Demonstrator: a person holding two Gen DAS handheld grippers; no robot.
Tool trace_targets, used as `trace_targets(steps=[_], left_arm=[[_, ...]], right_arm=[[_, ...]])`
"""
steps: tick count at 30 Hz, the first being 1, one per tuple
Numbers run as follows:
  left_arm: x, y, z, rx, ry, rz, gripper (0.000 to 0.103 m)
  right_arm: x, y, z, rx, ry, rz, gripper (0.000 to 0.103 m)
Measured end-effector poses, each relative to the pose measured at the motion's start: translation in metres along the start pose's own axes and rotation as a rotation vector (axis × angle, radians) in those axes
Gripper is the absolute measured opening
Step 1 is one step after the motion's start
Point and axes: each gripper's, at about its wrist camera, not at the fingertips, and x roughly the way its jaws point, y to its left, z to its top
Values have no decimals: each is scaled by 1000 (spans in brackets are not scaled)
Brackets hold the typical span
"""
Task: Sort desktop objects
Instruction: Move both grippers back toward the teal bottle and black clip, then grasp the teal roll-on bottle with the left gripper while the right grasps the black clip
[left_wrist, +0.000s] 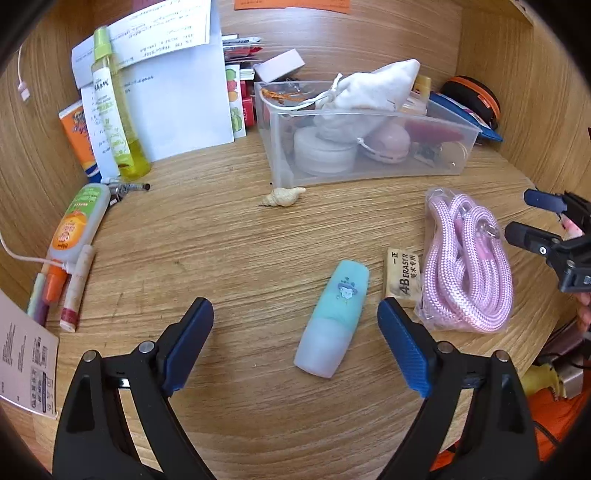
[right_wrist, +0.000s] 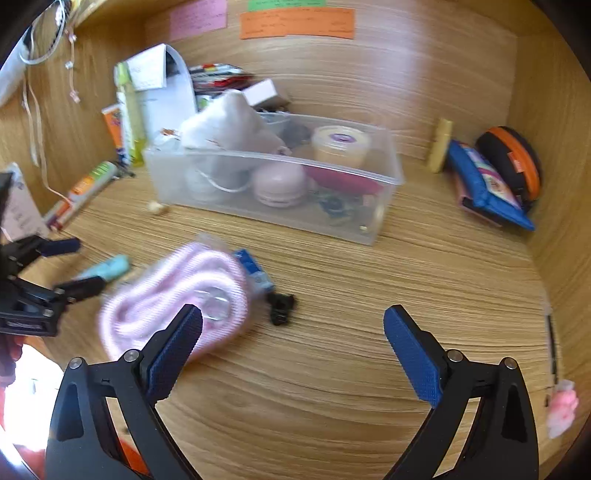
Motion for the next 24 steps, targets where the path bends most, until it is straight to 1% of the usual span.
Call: trace_targets(steps=[1, 2, 5, 7, 8, 9, 10, 11, 13, 15, 17, 18, 19, 20, 21, 22, 23, 24], left_arm=[[0, 0, 0, 4, -4, -3, 89], [0, 0, -1, 7, -8, -6, 82], [4, -1, -3, 13, 8, -18, 68], [4, 1, -3, 4, -5, -21, 65], [4, 1, -3, 1, -7, -19, 61], [4, 1, -3, -1, -11, -17, 58], [4, 2, -3, -4, -14, -13, 55], [4, 3, -3, -9, -18, -11, 54], [5, 3, -2, -14, -23, -4, 51], [5, 4, -3, -20, -28, 5, 48], [4, 5, -3, -28, -33, 14, 40], [4, 6, -3, -34, -36, 18, 38], [4, 7, -3, -40, -39, 18, 32], [4, 10, -3, -54, -42, 2, 24], [3, 12, -2, -65, -41, -22, 24], [3, 14, -1, -79, -40, -42, 24], [3, 17, 0, -90, -43, -46, 24], [2, 17, 0, -95, -50, -32, 24]], right_arm=[[2, -2, -1, -5, 0, -23, 98], [4, -4, -1, -7, 2, -35, 98], [8, -9, -1, -12, 6, -43, 94], [10, -11, 1, -20, 14, -29, 83], [12, -10, 2, -27, 20, -18, 80], [13, -10, 2, -31, 24, -11, 72], [14, -9, 3, -39, 28, -6, 67], [15, -8, 3, -48, 34, -3, 65], [20, -5, 4, -62, 52, 1, 54], [24, -4, 3, -64, 67, 16, 51], [28, -2, 2, -68, 77, 27, 46], [29, -1, 2, -71, 83, 32, 43], [30, 0, 2, -70, 78, 38, 38], [31, 0, 3, -67, 79, 48, 36], [32, 0, 4, -66, 79, 54, 32], [32, 1, 5, -69, 75, 56, 24], [33, 1, 6, -76, 67, 58, 20], [33, 2, 7, -82, 62, 64, 14]])
